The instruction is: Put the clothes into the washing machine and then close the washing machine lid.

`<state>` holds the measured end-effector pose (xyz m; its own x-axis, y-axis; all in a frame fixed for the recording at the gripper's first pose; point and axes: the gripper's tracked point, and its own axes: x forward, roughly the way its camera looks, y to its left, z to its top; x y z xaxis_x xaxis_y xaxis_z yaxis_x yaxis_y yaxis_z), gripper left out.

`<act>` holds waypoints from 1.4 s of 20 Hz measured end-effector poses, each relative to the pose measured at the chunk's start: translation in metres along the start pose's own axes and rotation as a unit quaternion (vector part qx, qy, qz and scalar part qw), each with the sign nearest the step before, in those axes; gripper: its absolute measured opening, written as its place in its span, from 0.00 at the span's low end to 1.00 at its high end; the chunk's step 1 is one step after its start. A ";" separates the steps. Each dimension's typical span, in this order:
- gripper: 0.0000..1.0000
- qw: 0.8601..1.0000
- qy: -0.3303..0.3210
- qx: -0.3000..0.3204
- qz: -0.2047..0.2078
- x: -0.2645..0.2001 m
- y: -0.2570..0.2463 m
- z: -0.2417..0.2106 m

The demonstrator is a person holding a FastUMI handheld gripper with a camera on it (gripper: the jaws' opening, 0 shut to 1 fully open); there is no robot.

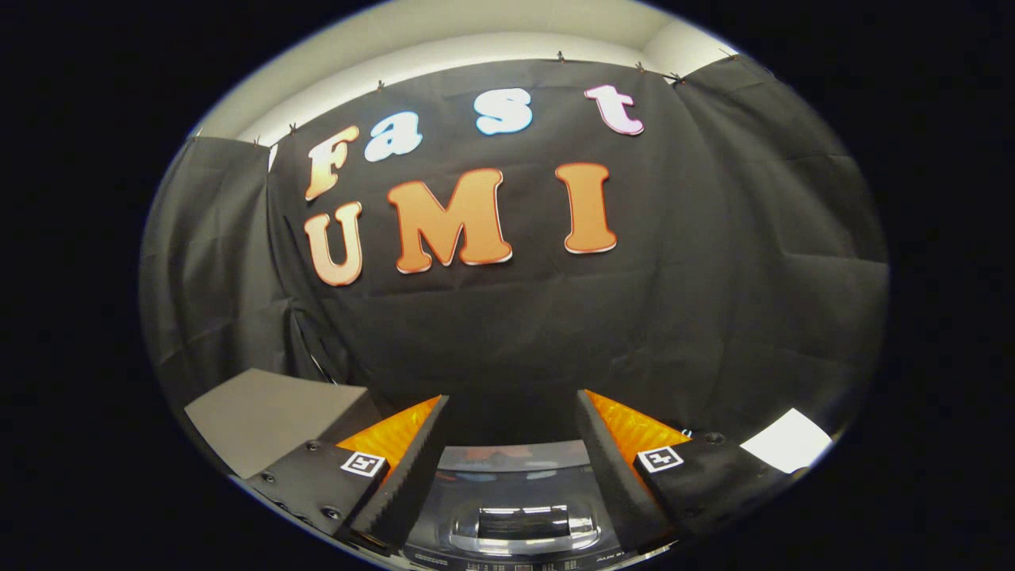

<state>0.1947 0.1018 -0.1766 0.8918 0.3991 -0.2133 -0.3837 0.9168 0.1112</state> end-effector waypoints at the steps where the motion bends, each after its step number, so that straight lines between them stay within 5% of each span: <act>1: 1.00 1.000 -0.010 0.001 0.000 -0.007 -0.003 0.011; 15: 0.99 0.994 -0.110 -0.015 -0.023 -0.102 -0.028 0.123; 28: 0.99 0.990 -0.132 -0.029 -0.034 -0.113 -0.049 0.122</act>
<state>0.1420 0.0099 -0.0396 0.9448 0.3249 0.0433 -0.3267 0.9439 0.0470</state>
